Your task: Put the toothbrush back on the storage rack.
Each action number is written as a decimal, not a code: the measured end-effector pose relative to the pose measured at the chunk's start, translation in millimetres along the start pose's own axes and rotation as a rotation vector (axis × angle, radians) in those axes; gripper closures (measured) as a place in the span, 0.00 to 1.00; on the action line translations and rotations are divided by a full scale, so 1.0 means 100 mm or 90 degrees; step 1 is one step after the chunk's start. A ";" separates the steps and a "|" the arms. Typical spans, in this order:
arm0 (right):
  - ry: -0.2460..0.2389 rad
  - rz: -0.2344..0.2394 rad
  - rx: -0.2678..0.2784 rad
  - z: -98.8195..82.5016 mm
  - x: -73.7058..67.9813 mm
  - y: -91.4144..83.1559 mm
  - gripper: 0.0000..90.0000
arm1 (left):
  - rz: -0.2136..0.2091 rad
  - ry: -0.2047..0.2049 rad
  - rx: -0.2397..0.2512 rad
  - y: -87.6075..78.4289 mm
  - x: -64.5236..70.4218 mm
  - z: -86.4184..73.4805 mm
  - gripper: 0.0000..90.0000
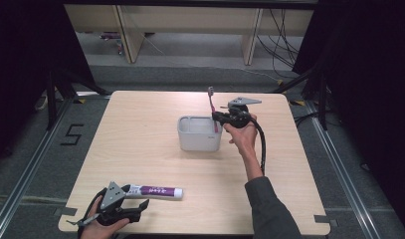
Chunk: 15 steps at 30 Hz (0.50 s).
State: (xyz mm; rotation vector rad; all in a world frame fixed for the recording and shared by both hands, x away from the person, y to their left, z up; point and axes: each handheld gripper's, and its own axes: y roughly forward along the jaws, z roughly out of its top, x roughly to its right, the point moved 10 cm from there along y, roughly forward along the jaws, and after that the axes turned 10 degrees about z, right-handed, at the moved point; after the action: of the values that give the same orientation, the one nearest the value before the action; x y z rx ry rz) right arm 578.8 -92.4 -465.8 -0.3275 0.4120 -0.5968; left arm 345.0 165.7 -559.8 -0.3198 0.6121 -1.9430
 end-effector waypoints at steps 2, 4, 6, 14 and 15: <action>-0.013 -0.007 0.003 -0.02 0.02 0.01 0.93 | 0.000 0.000 0.000 0.00 0.00 0.00 0.18; -0.022 -0.003 -0.007 -0.05 0.02 0.02 0.93 | 0.000 -0.001 0.001 0.00 0.00 0.00 0.18; -0.016 -0.007 -0.009 -0.08 0.01 0.02 0.93 | -0.001 -0.001 0.001 0.00 0.00 0.00 0.18; -0.033 -0.007 -0.015 -0.10 -0.01 0.03 0.93 | -0.001 -0.001 0.001 0.00 0.00 0.00 0.18; -0.032 -0.017 -0.006 -0.10 -0.02 0.04 0.93 | 0.000 -0.002 0.002 0.00 -0.01 0.00 0.18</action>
State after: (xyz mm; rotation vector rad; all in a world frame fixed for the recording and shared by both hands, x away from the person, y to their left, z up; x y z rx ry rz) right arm 575.2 -89.8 -475.6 -0.3572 0.3620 -0.6115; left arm 345.4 166.3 -559.4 -0.3210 0.6079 -1.9433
